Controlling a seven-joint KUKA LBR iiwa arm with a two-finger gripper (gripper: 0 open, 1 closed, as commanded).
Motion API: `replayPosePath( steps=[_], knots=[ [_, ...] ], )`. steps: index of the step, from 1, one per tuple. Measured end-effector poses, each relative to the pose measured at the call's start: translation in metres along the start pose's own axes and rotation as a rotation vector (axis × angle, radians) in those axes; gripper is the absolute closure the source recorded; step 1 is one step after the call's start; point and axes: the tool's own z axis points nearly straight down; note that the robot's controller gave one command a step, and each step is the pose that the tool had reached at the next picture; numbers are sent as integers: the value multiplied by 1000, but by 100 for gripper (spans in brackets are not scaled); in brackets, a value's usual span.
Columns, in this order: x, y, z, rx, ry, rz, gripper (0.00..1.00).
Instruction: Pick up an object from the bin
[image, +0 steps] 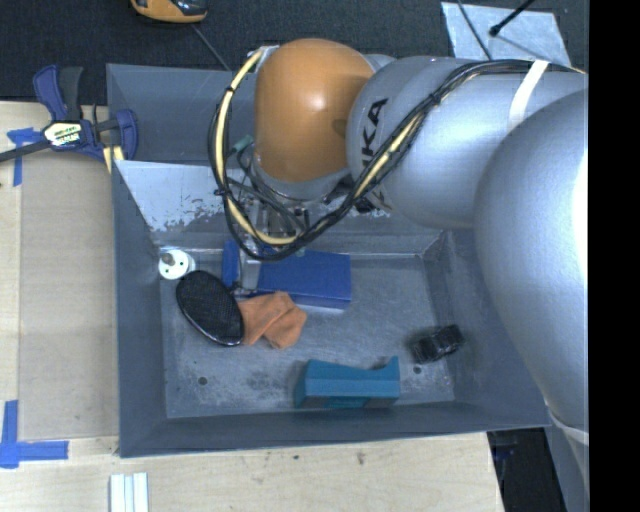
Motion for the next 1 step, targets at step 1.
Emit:
replayPosePath(
  steps=[1],
  knots=[
    [-2,-1,-5,-2,-8,3,0]
  ],
)
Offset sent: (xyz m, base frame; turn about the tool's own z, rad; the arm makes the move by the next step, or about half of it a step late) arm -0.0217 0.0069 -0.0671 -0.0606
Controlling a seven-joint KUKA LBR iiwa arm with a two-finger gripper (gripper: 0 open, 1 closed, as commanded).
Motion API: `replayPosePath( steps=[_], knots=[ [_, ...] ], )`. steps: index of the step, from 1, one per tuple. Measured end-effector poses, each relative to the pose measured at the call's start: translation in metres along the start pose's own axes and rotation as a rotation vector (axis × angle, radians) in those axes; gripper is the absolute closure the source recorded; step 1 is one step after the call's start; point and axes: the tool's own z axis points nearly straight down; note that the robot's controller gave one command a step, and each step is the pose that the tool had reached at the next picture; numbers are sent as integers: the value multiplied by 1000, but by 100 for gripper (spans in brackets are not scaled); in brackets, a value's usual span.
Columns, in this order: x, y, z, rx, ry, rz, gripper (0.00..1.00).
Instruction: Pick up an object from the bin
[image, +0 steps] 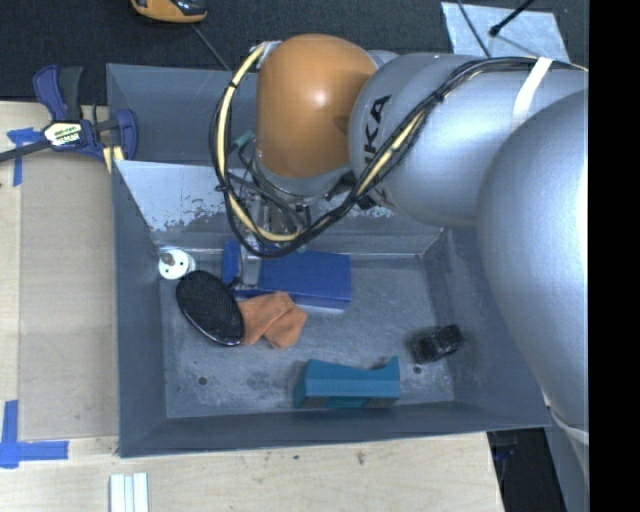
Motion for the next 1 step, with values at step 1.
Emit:
replayPosePath(
  steps=[1],
  knots=[
    [21,6,67,0,-3,-59,0]
  ],
)
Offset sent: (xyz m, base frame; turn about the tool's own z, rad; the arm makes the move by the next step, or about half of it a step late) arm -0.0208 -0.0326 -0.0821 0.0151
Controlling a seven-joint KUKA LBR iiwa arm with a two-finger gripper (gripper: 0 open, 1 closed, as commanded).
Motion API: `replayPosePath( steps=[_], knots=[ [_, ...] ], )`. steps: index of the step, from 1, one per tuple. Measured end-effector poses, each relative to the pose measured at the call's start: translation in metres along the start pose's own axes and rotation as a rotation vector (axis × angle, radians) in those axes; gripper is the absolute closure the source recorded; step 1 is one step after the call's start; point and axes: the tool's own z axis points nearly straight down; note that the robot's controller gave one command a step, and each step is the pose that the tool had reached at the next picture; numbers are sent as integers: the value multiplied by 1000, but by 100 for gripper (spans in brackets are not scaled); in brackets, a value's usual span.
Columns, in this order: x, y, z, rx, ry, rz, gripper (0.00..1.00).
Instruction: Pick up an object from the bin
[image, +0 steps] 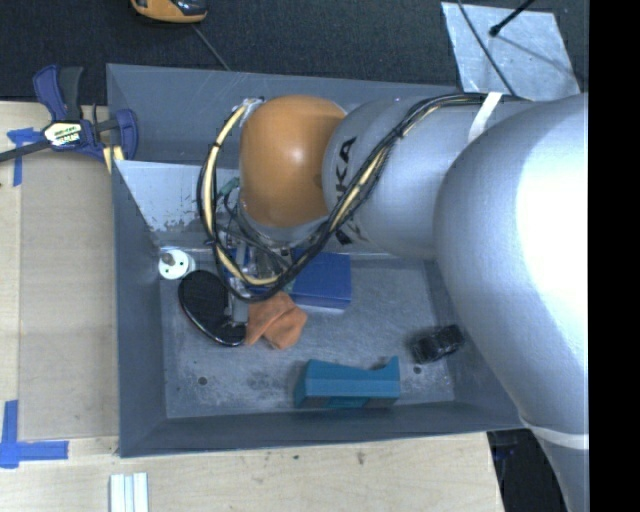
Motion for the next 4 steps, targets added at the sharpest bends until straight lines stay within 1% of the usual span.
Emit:
replayPosePath(
  steps=[1,2,3,4],
  knots=[
    [2,-28,14,-1,4,55,0],
    [3,-38,17,0,-1,75,0],
    [15,-40,23,1,2,46,0],
    [10,-53,40,-2,-5,127,100]
  ],
)
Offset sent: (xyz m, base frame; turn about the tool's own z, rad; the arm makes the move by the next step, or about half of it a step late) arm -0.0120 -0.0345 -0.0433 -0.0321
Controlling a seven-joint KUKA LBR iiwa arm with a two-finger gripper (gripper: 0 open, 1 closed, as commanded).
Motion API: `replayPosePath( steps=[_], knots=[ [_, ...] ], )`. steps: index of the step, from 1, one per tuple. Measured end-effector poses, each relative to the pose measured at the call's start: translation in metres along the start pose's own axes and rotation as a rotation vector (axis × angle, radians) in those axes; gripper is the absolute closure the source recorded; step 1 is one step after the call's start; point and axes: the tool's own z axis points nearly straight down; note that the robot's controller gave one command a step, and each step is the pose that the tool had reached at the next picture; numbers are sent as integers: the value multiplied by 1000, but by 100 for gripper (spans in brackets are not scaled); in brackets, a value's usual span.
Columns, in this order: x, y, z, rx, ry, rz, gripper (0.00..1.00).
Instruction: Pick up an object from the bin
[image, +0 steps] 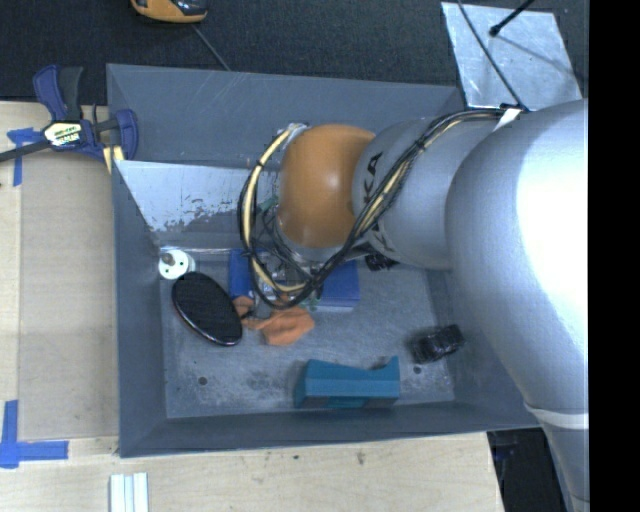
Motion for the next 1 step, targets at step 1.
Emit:
replayPosePath(
  steps=[1],
  knots=[
    [0,0,0,0,0,1,100]
  ],
)
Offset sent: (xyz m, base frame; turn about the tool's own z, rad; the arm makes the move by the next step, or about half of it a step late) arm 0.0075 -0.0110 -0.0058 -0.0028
